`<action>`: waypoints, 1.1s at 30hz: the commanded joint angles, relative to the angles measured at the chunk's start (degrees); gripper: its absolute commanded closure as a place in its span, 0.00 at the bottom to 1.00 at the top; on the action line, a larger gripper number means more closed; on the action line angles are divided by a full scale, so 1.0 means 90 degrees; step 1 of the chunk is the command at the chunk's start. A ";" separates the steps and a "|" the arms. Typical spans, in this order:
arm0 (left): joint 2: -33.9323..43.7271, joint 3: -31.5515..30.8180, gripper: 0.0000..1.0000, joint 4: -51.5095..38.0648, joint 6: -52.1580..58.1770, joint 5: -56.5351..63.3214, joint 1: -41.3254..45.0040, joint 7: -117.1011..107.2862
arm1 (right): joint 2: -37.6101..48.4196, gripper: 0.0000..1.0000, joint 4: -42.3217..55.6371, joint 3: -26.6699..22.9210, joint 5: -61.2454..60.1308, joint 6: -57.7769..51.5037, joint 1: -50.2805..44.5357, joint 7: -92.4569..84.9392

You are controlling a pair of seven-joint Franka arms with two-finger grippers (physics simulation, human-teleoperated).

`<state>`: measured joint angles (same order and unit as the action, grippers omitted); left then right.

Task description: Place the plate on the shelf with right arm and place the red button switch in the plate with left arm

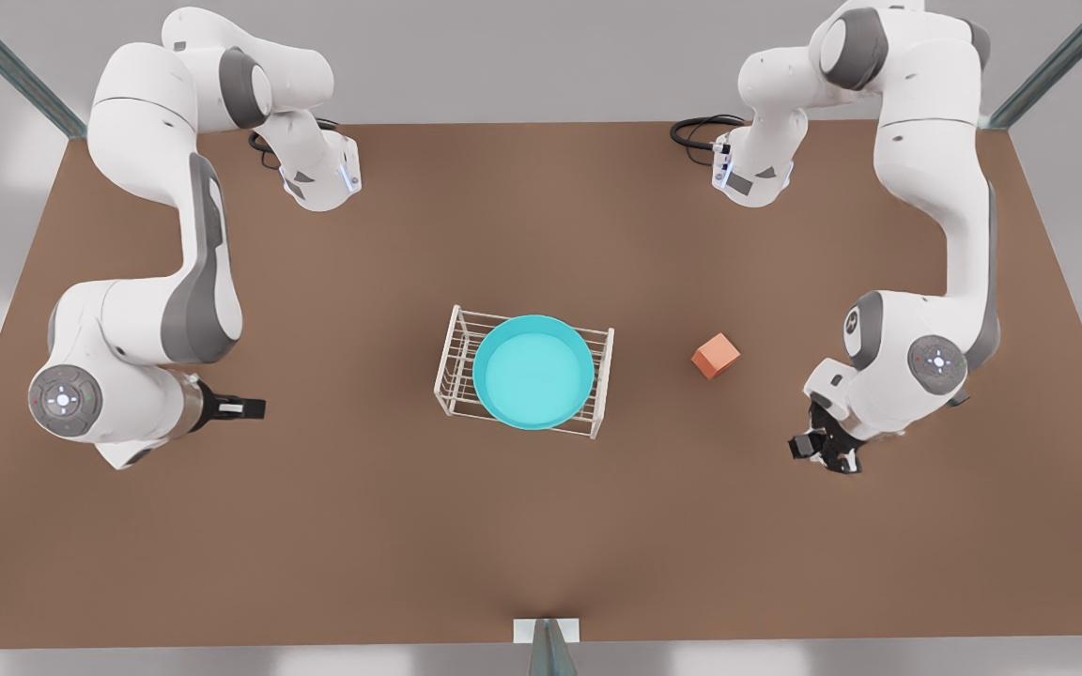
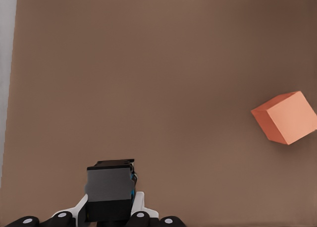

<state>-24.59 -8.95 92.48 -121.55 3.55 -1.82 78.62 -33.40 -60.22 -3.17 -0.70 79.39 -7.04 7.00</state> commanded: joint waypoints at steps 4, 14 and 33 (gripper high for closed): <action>0.0457 -0.0245 0.56 -0.0021 0.1454 -0.0003 0.0222 -0.1050 | 0.0019 0.00 0.0031 0.0010 0.0009 0.0232 -0.0009 -0.1061; 0.0535 -0.0284 0.56 -0.0636 0.2265 -0.0013 0.2165 -0.3667 | 0.0019 0.00 0.0031 0.0010 -0.0010 0.0486 0.0001 -0.1041; -0.1350 -0.0265 0.56 -0.2921 0.2441 0.0250 0.4089 -0.7027 | 0.0019 0.00 0.0021 0.0000 -0.0040 0.0427 0.0020 -0.1031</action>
<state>-36.56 -11.33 66.12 -100.13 5.20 34.64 37.29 -33.31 -60.05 -3.16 -1.00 83.27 -6.87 -0.84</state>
